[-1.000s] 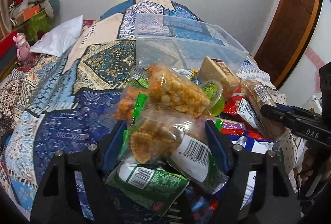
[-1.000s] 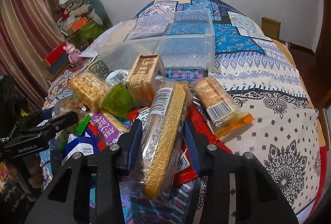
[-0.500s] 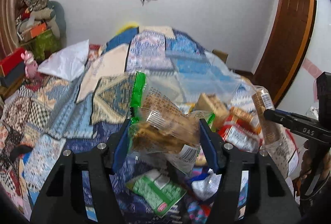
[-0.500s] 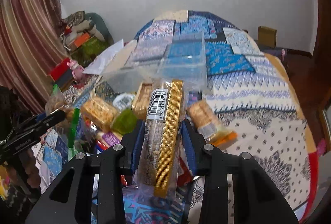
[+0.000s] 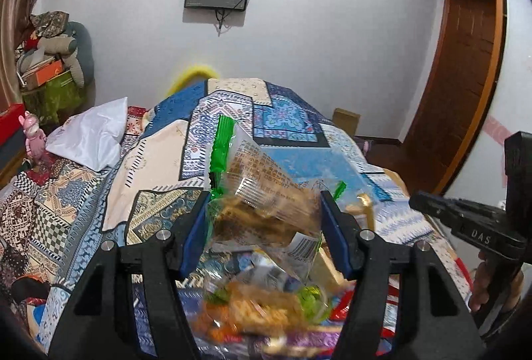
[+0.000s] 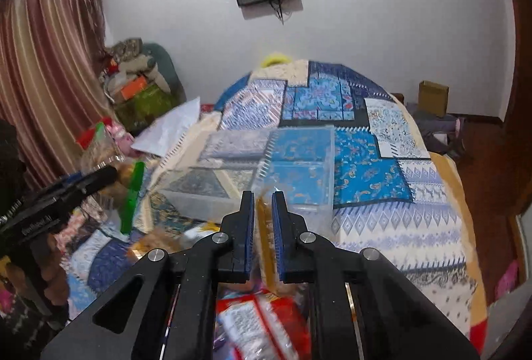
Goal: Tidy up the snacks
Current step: 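Carry both packs into the clear plastic box and open both grippers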
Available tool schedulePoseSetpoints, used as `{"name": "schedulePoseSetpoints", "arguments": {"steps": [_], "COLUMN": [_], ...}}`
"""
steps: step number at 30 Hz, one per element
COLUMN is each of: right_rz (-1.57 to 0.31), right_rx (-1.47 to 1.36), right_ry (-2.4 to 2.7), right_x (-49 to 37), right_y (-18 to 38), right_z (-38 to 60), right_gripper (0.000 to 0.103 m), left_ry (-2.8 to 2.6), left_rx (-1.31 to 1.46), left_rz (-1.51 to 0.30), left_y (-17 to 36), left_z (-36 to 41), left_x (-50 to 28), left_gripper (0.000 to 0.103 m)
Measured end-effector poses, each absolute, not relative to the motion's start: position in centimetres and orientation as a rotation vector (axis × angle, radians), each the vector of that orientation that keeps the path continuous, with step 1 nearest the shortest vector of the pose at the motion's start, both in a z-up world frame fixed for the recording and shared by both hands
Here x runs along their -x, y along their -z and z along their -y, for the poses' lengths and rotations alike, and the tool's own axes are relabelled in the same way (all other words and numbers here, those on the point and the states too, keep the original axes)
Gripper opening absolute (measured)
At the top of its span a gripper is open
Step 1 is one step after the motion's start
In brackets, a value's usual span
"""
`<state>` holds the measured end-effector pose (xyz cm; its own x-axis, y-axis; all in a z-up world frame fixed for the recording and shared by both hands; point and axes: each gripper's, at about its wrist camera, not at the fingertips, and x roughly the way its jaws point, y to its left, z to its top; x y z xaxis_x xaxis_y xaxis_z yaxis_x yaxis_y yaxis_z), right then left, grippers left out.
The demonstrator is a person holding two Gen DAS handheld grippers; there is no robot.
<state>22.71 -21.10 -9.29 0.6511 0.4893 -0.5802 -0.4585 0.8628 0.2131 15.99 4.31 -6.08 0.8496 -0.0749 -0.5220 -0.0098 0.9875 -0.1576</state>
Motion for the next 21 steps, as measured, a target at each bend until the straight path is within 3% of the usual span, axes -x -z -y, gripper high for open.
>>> {"name": "schedulePoseSetpoints", "arguments": {"steps": [3, 5, 7, 8, 16, 21], "right_rz": [-0.722, -0.753, -0.790, -0.806, -0.903, -0.896], "right_rx": [-0.059, -0.019, 0.010, 0.020, 0.073, 0.058], "right_ry": [-0.541, -0.530, -0.524, -0.527, -0.521, -0.533], "right_x": [-23.6, -23.8, -24.0, -24.1, -26.2, -25.8], "right_y": [10.9, 12.0, 13.3, 14.1, 17.3, 17.0], "right_z": [21.1, 20.6, 20.1, 19.8, 17.9, 18.2], "right_gripper": [0.011, 0.019, 0.039, 0.042, 0.043, 0.035], "left_ry": [0.022, 0.025, 0.024, 0.023, 0.024, 0.022], "left_rx": [0.159, 0.174, 0.180, 0.178, 0.182, 0.185], "left_rz": [-0.567, -0.586, -0.603, -0.611, -0.655, -0.657], "left_y": [7.0, 7.7, 8.4, 8.8, 10.9, 10.8], "left_z": [-4.7, -5.0, -5.2, -5.3, -5.6, -5.6], "left_x": [-16.3, -16.1, -15.9, -15.8, -15.6, -15.9], "left_gripper": [0.062, 0.062, 0.062, 0.062, 0.063, 0.062]}}
